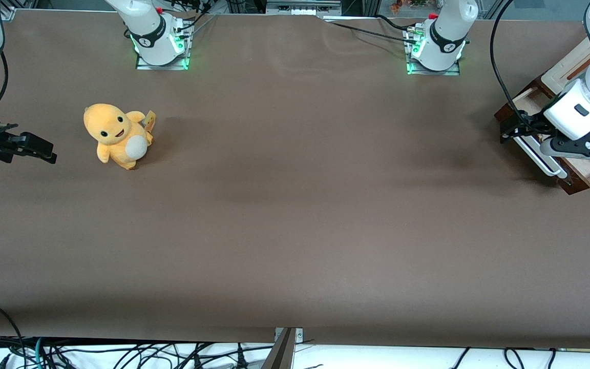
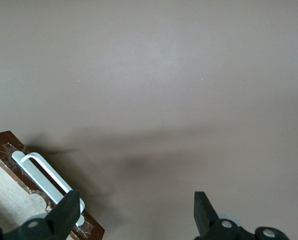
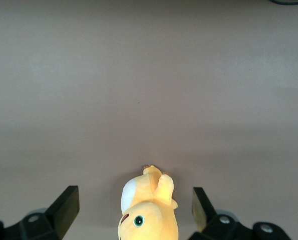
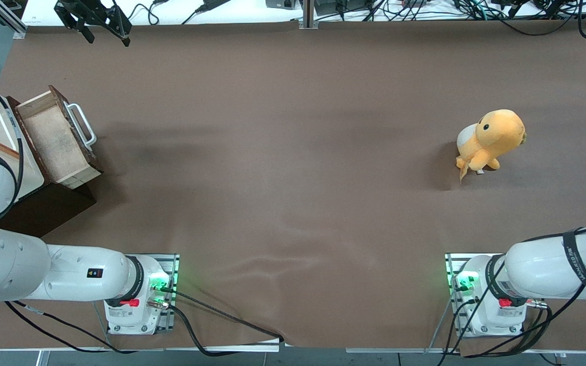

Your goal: Open lower drawer with left arm only

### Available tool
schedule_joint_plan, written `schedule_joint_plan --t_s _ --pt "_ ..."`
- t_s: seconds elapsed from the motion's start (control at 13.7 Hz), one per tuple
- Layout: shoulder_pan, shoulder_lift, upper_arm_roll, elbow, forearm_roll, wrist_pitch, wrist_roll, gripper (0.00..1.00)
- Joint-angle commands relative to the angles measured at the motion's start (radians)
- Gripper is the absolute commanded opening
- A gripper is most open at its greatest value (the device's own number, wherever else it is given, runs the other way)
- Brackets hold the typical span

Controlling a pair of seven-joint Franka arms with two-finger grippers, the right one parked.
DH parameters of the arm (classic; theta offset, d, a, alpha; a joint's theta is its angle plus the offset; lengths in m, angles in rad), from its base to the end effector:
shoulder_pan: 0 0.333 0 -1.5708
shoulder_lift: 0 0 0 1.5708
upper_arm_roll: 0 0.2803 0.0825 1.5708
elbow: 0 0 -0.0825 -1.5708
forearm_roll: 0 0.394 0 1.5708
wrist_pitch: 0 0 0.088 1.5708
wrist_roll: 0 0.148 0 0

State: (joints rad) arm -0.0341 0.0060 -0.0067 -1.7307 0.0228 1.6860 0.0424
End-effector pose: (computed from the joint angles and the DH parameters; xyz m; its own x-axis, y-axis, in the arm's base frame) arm 0.5664 -0.0200 0.4769 0.9950 -0.0857 -0.0516 -0.0868 -0.9960 -0.0203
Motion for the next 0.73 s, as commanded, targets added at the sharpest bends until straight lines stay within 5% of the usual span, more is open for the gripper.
schedule_joint_plan --t_s 0.0,0.66 --pt "0.005 -0.04 -0.003 -0.032 0.023 0.015 -0.025 1.0" --pt "0.003 -0.034 -0.003 -0.021 0.02 0.012 -0.025 1.0"
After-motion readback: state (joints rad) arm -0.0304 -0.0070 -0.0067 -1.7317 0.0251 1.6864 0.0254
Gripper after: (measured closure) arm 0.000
